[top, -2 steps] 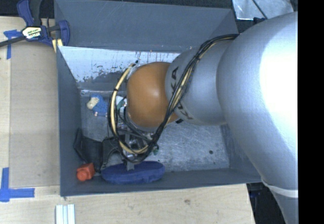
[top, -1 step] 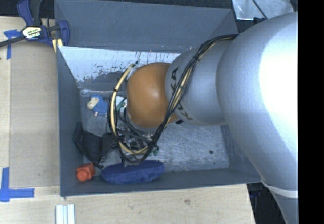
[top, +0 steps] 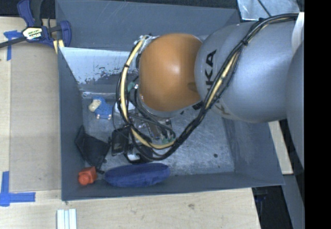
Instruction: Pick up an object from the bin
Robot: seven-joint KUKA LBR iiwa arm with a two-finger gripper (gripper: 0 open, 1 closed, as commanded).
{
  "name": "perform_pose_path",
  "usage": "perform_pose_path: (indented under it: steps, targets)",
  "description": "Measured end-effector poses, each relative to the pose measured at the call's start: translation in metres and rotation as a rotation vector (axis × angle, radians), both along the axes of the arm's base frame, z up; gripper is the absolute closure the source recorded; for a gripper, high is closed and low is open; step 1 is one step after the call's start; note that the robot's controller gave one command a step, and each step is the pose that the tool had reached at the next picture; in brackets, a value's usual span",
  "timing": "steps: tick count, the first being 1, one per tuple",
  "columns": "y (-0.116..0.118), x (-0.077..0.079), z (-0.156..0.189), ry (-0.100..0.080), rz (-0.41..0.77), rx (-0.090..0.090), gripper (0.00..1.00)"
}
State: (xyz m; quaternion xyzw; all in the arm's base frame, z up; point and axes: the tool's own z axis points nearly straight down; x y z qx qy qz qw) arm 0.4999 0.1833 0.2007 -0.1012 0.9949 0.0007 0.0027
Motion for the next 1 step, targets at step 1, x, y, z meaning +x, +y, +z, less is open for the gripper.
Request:
perform_pose_path:
  steps: [1]
  targets:
    - [0.0447,-0.0081,0.0248,0.004,0.257,-0.001,1.00]
